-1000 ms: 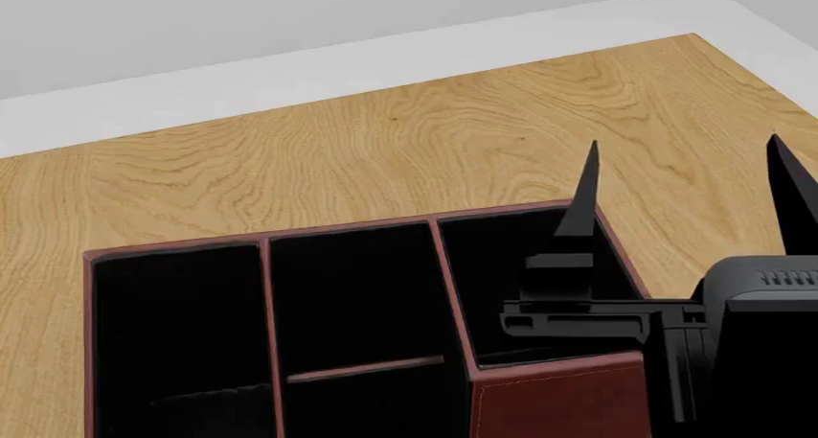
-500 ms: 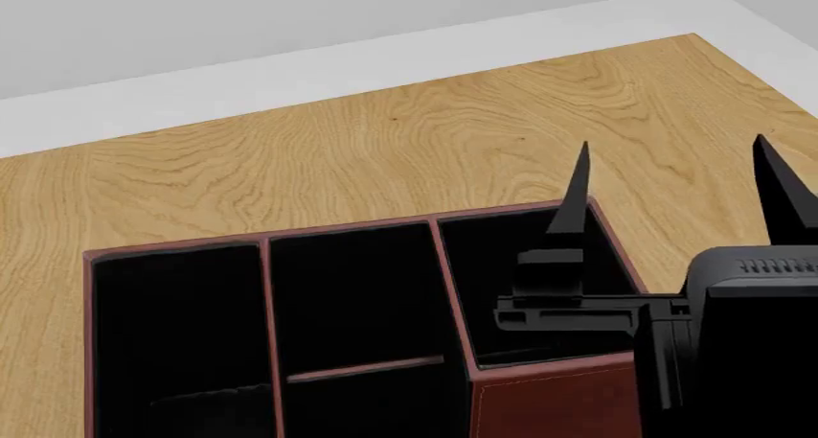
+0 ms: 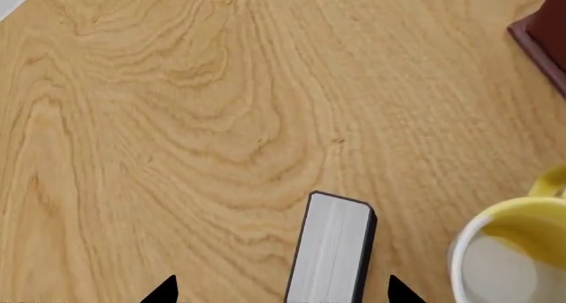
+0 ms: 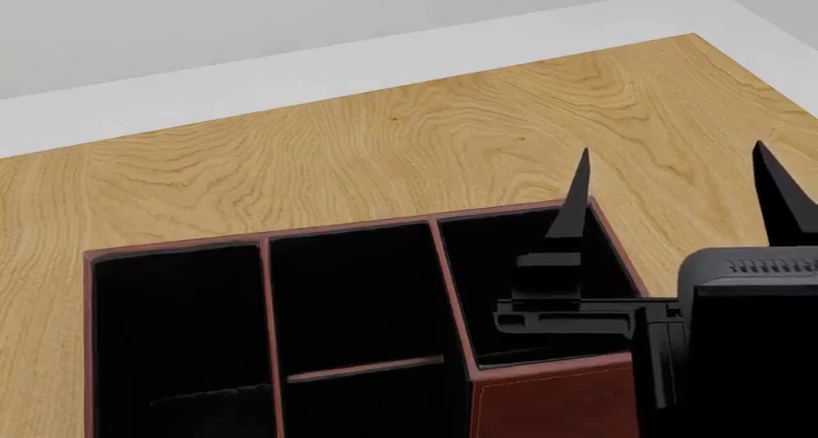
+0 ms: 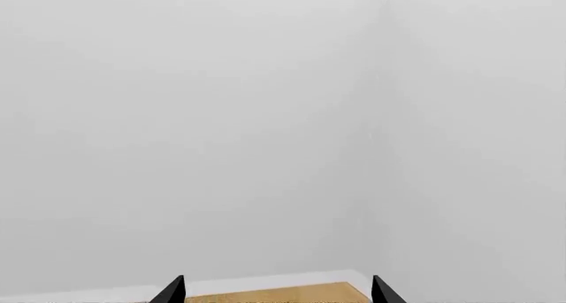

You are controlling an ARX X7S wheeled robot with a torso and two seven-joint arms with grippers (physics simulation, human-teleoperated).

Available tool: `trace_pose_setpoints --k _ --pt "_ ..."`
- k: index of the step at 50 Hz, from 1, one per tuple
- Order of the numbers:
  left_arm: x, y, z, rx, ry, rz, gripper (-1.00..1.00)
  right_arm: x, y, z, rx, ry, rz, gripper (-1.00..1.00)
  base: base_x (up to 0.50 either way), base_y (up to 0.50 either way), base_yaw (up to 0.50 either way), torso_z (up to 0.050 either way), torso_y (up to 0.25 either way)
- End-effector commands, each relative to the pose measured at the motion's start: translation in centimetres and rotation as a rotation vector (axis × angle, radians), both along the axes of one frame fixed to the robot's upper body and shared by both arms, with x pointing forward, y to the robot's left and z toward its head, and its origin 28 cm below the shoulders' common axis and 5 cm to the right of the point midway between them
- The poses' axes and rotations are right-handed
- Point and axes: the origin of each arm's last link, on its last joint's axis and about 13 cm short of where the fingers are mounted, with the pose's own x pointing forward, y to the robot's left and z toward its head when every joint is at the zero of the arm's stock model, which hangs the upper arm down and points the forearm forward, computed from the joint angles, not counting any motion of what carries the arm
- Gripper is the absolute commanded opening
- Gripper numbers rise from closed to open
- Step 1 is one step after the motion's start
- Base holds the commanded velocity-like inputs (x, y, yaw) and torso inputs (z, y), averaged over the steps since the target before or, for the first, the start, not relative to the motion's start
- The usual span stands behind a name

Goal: Pick up the book and place it in the back compartment of the caddy.

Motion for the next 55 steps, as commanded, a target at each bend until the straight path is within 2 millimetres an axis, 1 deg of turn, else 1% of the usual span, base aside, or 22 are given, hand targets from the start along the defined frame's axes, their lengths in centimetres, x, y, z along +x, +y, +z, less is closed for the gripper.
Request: trace_pose_setpoints --k 1,12,18,27,46,55 --pt "-0.1 0.1 -1.1 -0.002 0.023 0.005 1.00 0.1 0.1 0.0 -0.003 0.008 -0.004 1.00 0.00 0.00 0.00 0.000 0.000" --pt "-0.2 0.3 -1.6 0.006 0.044 0.009 1.00 0.2 0.1 -0.2 -0.008 0.017 -0.005 1.00 0.00 0.00 0.00 0.000 0.000" --pt "-0.2 0.4 -2.4 0.005 0.059 0.011 1.00 0.3 0.2 -0.2 -0.012 0.025 -0.007 1.00 0.00 0.00 0.00 0.000 0.000" --pt "0.4 1.1 -3.8 0.006 0.074 0.008 1.00 0.4 0.2 -0.2 -0.015 0.028 -0.009 1.00 0.00 0.00 0.00 0.000 0.000" --pt "0.5 0.3 -5.3 -0.017 0.103 -0.009 1.00 0.1 0.1 -0.2 -0.022 0.033 -0.016 1.00 0.00 0.00 0.00 0.000 0.000" --pt "0.5 0.1 -7.3 -0.038 0.140 -0.013 1.00 0.2 0.1 -0.2 -0.026 0.039 -0.013 1.00 0.00 0.00 0.00 0.000 0.000"
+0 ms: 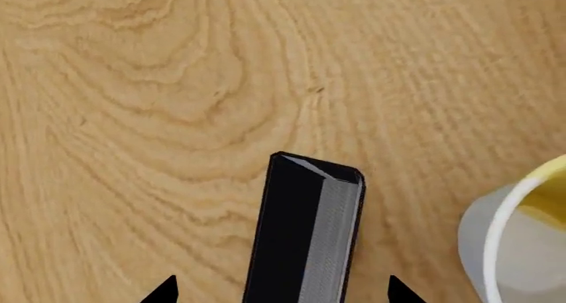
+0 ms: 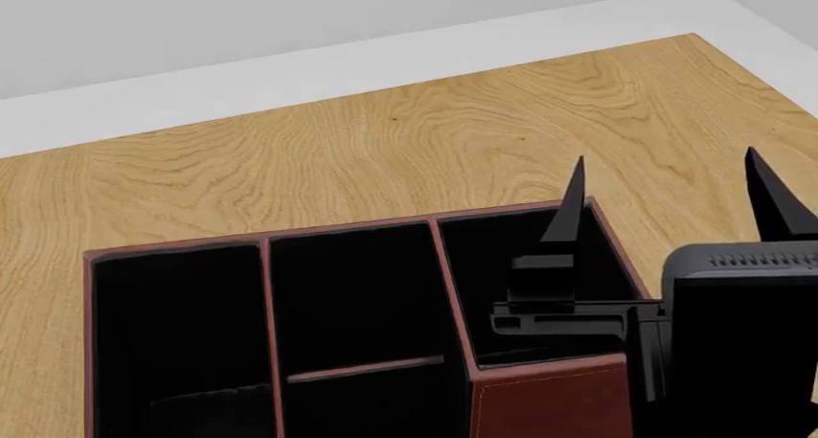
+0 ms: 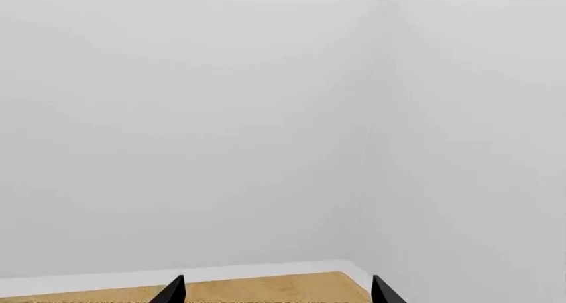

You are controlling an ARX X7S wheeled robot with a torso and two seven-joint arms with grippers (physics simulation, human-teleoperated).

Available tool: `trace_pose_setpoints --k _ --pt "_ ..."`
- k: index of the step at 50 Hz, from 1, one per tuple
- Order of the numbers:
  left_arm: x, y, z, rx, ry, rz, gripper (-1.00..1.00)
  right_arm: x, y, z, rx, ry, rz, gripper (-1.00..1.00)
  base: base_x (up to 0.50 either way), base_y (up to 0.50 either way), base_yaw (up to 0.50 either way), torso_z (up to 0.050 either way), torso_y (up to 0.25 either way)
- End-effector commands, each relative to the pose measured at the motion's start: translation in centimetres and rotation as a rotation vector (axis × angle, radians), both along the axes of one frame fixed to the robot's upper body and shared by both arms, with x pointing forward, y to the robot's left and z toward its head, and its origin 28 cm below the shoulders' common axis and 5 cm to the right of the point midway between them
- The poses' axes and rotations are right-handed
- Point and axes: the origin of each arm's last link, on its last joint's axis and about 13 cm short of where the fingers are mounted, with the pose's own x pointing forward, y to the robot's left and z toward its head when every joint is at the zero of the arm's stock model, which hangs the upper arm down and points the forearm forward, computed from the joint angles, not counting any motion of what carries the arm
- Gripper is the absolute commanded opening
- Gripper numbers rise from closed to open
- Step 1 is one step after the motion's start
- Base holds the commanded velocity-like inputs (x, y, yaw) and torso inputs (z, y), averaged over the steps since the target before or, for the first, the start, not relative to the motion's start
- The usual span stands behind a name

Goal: Pick up the book and place it in the back compartment of the caddy.

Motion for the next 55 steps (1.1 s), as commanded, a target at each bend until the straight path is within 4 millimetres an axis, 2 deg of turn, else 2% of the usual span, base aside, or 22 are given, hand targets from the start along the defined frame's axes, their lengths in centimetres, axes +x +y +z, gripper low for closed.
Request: trace_pose_setpoints --k 1,14,15,27,36,42,47,55 --pt "0.0 -0.3 -1.9 -0.020 0.036 -0.007 1.00 0.0 0.0 0.0 -0.004 0.007 0.000 1.00 0.00 0.00 0.00 0.000 0.000" --pt "-0.5 -0.6 -3.9 -0.044 0.081 -0.012 1.00 0.1 0.0 -0.2 -0.006 0.017 0.004 1.00 0.00 0.00 0.00 0.000 0.000" --pt "-0.5 -0.8 -4.0 -0.052 0.086 -0.014 -1.00 0.1 0.0 -0.2 -0.005 0.018 0.005 1.00 0.00 0.00 0.00 0.000 0.000" --pt "0.1 -1.3 -3.1 -0.072 -0.009 -0.069 -1.00 -0.1 -0.1 -0.2 -0.006 0.018 0.003 1.00 0.01 0.00 -0.01 0.000 0.000" --pt "0.1 -0.7 1.0 0.028 -0.114 -0.080 -1.00 -0.2 -0.1 -0.2 -0.003 0.009 0.001 1.00 0.00 0.00 -0.01 0.000 0.000" --pt "0.1 -0.3 3.1 0.077 -0.158 -0.052 -1.00 -0.3 -0.2 -0.2 0.001 0.006 0.004 1.00 0.00 0.00 0.00 0.000 0.000" --pt "-0.1 -0.7 5.1 0.108 -0.183 -0.047 -1.00 -0.4 -0.2 -0.2 0.005 0.004 0.005 1.00 0.00 0.00 0.00 0.000 0.000" --pt "0.3 -0.4 6.8 0.149 -0.240 -0.030 -1.00 -0.4 -0.1 -0.3 0.005 0.004 0.010 1.00 0.00 0.00 0.00 0.000 0.000"
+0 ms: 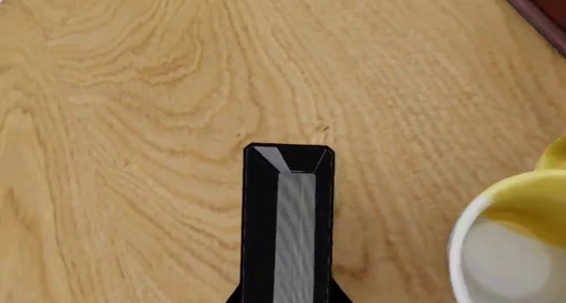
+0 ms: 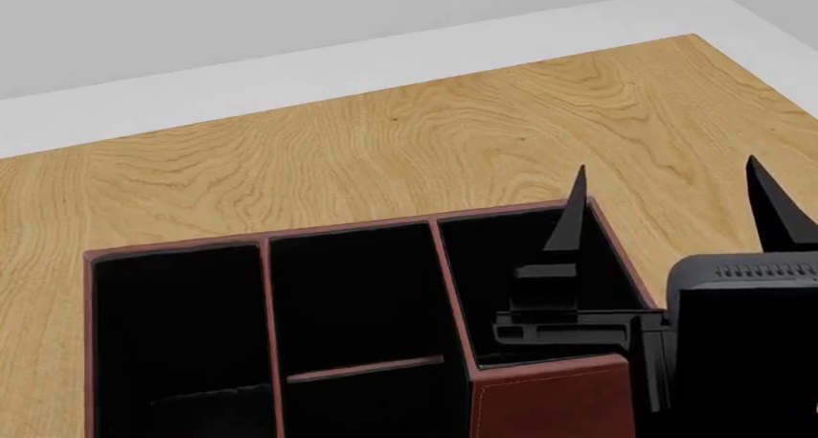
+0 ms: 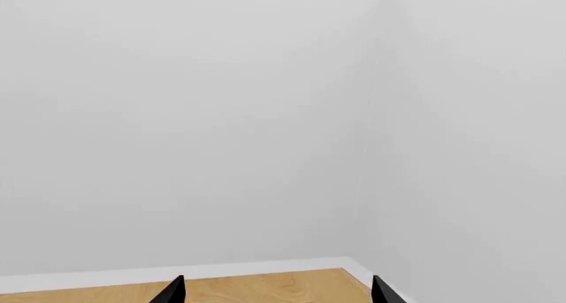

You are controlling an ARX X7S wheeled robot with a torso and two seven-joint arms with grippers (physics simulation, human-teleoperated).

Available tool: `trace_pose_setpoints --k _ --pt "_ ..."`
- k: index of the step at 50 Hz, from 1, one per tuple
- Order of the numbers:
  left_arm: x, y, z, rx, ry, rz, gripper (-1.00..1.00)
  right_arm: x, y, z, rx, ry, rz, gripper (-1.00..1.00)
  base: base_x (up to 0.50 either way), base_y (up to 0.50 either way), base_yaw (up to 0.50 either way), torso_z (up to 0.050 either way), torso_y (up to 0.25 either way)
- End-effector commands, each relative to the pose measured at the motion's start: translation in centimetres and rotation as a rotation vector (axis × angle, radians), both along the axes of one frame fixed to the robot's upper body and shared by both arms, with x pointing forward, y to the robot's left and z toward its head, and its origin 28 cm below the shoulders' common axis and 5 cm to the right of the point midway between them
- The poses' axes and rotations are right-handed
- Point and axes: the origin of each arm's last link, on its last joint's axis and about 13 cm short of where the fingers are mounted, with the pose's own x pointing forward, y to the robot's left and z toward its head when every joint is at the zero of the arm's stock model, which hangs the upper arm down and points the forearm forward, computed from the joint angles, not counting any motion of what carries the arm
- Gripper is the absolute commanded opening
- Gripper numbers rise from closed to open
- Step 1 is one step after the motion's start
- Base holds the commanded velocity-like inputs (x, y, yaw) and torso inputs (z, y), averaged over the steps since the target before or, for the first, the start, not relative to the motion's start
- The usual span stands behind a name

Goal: Pick up the book and place it in the back compartment of the caddy.

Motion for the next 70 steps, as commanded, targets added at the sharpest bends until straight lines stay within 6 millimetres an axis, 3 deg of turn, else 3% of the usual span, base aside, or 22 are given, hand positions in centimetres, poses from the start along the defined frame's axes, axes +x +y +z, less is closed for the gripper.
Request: trace_pose_setpoints --k 1,20,36,47,70 --pt "0.8 0.2 4.3 0.110 -0.171 0.035 -1.00 -0.1 0.0 0.0 0.002 -0.004 0.004 1.00 0.00 0.00 0.00 0.000 0.000" --pt "1.4 -0.3 8.9 0.238 -0.299 0.028 -1.00 -0.6 -0.2 0.3 0.007 -0.014 0.001 1.00 0.00 0.00 0.00 0.000 0.001" --pt "2.0 -1.9 15.5 0.437 -0.494 -0.003 -1.00 -0.5 -0.4 0.1 0.016 -0.022 0.012 1.00 0.00 0.00 0.00 0.000 0.001" --pt "3.7 -5.4 20.5 0.441 -0.717 -0.072 -1.00 -0.4 -0.3 -0.2 0.020 -0.022 0.020 1.00 0.00 0.00 0.00 0.000 0.001" --pt "5.3 -12.0 24.6 0.304 -0.873 -0.361 -1.00 -0.3 0.0 -0.1 0.025 -0.020 0.029 1.00 0.00 0.00 0.00 0.000 0.001"
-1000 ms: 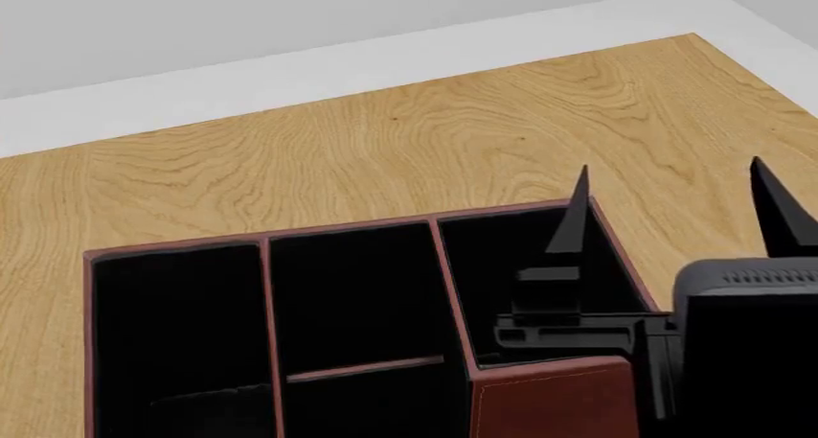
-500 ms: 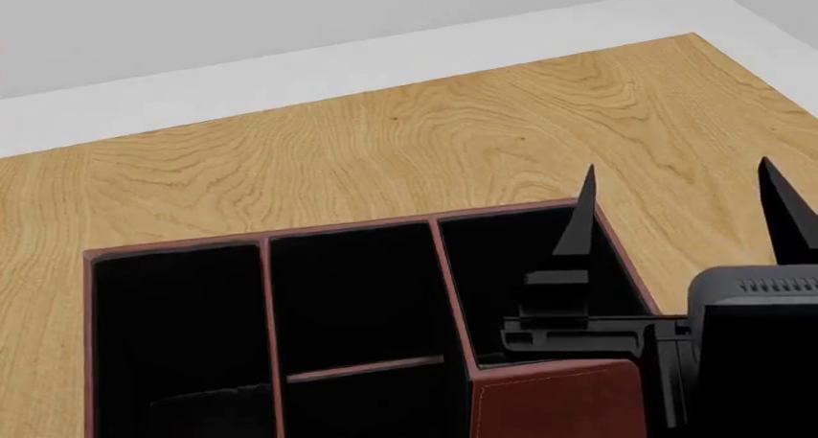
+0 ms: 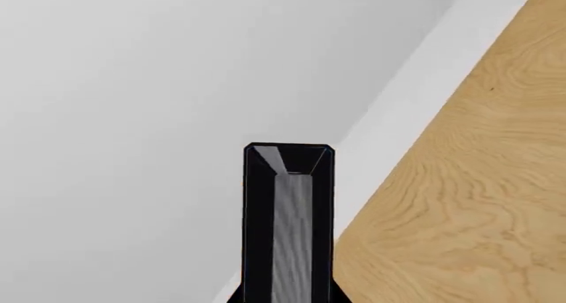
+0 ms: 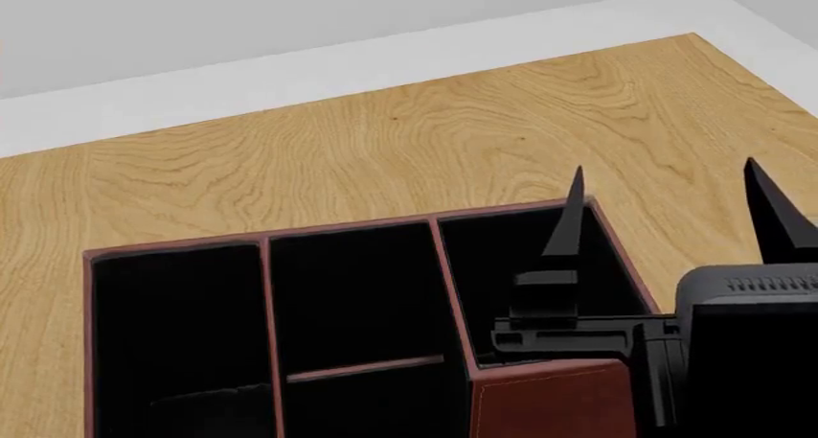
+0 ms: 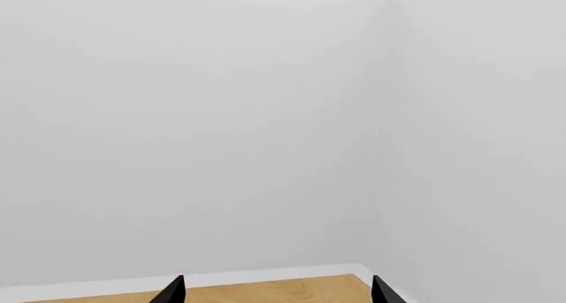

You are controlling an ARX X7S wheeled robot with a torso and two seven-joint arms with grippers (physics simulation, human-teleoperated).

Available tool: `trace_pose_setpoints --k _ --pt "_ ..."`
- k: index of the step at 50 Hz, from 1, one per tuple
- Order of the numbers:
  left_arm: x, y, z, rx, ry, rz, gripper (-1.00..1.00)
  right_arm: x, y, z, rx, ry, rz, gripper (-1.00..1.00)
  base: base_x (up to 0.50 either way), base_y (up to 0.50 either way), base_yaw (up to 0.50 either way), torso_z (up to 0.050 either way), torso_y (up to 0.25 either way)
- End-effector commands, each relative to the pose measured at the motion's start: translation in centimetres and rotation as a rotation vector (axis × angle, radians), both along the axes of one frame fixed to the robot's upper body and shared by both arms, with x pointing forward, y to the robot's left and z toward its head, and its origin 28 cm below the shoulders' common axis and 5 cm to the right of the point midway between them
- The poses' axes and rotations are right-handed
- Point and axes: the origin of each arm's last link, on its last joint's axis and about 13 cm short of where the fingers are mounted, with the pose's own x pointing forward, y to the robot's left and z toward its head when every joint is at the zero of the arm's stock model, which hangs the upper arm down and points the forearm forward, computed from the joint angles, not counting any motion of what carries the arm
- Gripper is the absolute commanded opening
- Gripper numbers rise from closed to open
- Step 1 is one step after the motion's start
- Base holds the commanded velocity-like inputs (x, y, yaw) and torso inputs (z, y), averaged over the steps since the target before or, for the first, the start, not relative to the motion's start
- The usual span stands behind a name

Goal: Pick up the book and place it in the back compartment of the caddy.

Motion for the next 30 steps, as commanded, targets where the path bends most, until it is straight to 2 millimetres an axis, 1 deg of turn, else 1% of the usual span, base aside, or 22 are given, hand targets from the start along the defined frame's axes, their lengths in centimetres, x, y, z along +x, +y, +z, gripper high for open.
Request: trace_pose_setpoints --k 1,8,13,23,26,30 --pt "0.0 -3.5 3.1 -0.026 -0.102 -0.144 -1.00 -0.1 0.0 -0.1 0.006 0.001 -0.001 1.00 0.00 0.00 0.00 0.000 0.000" --pt "0.4 -5.4 3.4 -0.036 -0.090 -0.259 -1.00 -0.2 -0.1 -0.2 0.013 -0.001 -0.004 1.00 0.00 0.00 0.00 0.000 0.001" --pt "0.5 -6.6 3.1 -0.031 -0.083 -0.342 -1.00 -0.1 -0.1 -0.2 0.017 -0.004 -0.005 1.00 0.00 0.00 0.00 0.000 0.002" --pt "0.4 -7.2 3.1 -0.026 -0.091 -0.393 -1.00 -0.2 -0.1 0.1 0.013 -0.009 -0.002 1.00 0.00 0.00 0.00 0.000 0.002" --pt "0.2 -7.5 3.1 0.002 -0.147 -0.422 -1.00 -0.2 -0.1 0.1 0.011 -0.009 -0.003 1.00 0.00 0.00 0.00 0.000 0.000" --pt "0.2 -8.0 3.1 -0.011 -0.159 -0.456 -1.00 -0.2 -0.1 0.2 0.010 -0.011 -0.001 1.00 0.00 0.00 0.00 0.004 0.003"
